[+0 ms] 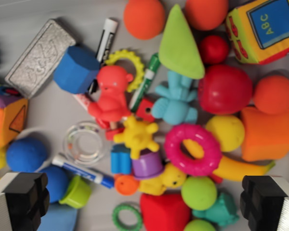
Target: Pick an object from the bin
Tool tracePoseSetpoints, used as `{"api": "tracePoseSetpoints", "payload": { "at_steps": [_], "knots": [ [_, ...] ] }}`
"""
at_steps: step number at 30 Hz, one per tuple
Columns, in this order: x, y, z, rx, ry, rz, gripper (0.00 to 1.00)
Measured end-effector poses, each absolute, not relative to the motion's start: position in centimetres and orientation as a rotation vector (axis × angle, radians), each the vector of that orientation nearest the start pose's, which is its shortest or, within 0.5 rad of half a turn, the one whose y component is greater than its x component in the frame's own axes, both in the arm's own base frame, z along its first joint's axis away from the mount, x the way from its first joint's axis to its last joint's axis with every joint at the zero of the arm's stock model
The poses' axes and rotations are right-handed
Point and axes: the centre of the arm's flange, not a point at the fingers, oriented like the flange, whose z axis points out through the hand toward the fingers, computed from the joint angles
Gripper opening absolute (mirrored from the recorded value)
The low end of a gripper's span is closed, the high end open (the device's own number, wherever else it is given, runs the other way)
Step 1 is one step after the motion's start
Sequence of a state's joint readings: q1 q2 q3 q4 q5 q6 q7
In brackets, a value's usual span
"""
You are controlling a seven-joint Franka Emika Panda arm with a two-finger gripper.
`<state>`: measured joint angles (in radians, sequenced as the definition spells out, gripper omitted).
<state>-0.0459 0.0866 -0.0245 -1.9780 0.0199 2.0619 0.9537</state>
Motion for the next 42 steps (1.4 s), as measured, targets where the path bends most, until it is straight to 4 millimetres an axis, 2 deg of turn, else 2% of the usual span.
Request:
{"api": "tracePoseSetpoints", "payload": {
  "at_steps": [17, 42],
  "knots": [
    [57.9, -1.5, 40.0, -2.617, 1.715, 0.013, 1.0],
    [59.0, 4.0, 34.3, -2.351, 2.073, 0.014, 1.0]
  ]
}}
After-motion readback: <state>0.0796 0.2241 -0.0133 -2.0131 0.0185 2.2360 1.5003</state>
